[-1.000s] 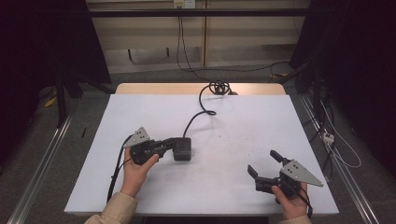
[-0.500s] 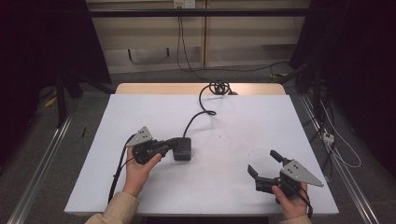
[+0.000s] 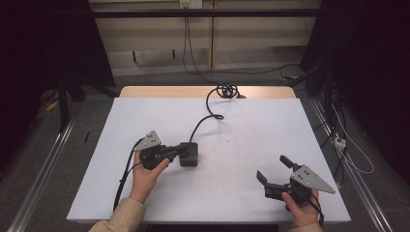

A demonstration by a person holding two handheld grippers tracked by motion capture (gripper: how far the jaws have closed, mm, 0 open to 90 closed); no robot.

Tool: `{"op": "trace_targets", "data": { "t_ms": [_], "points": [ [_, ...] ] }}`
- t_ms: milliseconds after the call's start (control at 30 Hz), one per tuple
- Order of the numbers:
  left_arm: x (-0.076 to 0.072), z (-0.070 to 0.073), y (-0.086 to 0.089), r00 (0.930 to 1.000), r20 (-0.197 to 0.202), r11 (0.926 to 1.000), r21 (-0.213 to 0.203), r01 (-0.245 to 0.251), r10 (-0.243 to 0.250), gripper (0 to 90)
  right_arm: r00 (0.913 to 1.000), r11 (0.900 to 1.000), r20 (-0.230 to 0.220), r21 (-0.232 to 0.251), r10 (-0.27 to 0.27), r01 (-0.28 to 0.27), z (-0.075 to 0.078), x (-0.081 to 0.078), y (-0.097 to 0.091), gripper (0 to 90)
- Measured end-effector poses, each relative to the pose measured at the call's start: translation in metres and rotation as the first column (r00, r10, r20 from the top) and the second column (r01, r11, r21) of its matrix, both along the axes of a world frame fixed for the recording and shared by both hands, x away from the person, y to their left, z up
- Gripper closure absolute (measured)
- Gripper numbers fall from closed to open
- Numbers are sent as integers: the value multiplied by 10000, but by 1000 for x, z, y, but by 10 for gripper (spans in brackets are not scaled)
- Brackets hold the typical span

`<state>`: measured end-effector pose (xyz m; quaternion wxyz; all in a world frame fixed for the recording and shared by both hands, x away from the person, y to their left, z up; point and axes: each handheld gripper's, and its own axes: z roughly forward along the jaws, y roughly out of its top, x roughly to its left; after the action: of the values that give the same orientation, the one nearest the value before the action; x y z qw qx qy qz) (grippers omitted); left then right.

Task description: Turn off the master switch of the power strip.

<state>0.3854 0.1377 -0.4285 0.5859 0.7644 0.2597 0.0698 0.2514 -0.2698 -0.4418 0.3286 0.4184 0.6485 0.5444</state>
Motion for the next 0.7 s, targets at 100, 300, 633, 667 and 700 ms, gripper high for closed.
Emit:
{"op": "trace_targets", "data": {
  "t_ms": [100,300,633,667,700],
  "points": [
    [0,0,-1,10000,-46,10000,49,9,-9,900,10000,10000,-8,-6,2,-2,0,0,0,25],
    [0,1,-3,10000,-31,9998,203,-30,31,900,10000,10000,-8,-3,5,-5,0,0,0,25],
    [1,-1,-7,9999,-119,9993,379,52,-47,900,10000,10000,3,-7,19,-19,0,0,0,25],
    [1,0,-7,9999,-125,9992,392,48,-44,900,10000,10000,2,-15,28,-28,0,0,0,25],
    [1,0,-7,9999,-140,9991,411,62,-56,900,10000,10000,0,-24,22,-22,0,0,0,25]
  ]
}}
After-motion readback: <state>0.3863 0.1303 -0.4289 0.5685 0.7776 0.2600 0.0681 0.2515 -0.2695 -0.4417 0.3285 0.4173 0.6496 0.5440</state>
